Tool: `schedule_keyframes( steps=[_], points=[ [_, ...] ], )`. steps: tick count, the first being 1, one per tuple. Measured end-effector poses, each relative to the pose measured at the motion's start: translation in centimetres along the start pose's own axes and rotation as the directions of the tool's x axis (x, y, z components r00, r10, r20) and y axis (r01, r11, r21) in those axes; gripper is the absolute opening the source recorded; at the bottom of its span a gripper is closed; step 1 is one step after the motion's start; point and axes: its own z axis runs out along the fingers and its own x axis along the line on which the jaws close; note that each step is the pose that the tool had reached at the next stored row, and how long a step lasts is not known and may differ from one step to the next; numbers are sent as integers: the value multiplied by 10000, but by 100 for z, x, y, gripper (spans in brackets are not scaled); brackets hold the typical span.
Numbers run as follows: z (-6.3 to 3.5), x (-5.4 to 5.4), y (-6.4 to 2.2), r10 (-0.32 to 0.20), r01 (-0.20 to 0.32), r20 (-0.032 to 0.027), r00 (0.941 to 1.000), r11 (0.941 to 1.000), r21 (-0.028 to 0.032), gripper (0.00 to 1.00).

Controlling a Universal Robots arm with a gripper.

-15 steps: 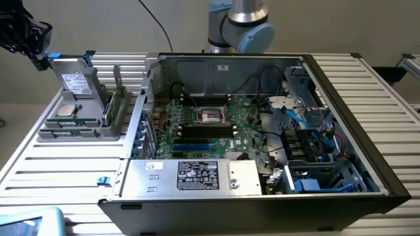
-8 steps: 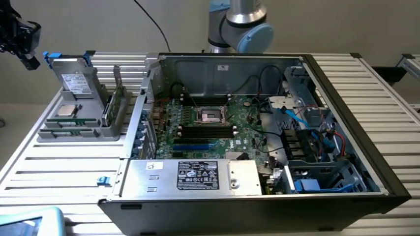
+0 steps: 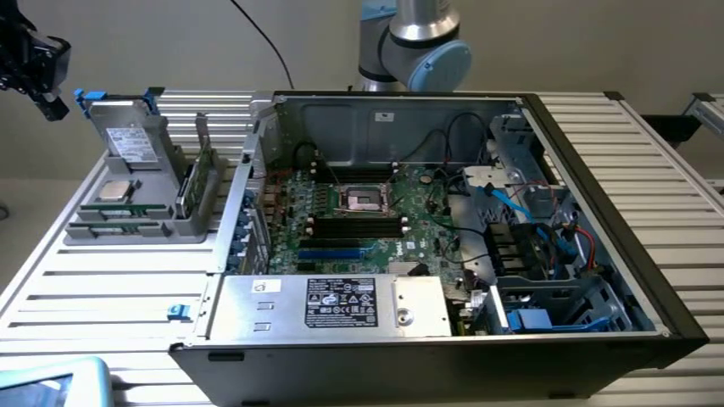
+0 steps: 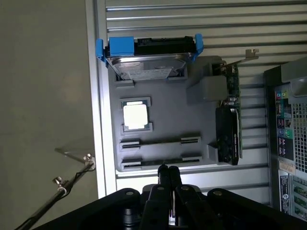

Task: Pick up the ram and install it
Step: 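Pick up the ram and move it above insertion slot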

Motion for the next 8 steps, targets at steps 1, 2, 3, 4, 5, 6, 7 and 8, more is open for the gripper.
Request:
schedule_keyframes(
  steps=[1,2,3,4,5,6,7,8],
  points=[
    [0,0,0,0,0,1,10000,10000,0,11],
    [0,0,0,0,0,0,10000,10000,0,11],
    [0,0,0,0,0,0,10000,10000,0,11],
    [0,0,0,0,0,0,10000,10000,0,11],
    [0,0,0,0,0,0,10000,10000,0,11],
    [0,0,0,-18,18,-1,10000,10000,-1,11],
    [0,1,0,-135,135,-8,9999,9999,-6,11],
    [-1,1,1,-314,314,-18,9995,9995,-15,11]
  ],
)
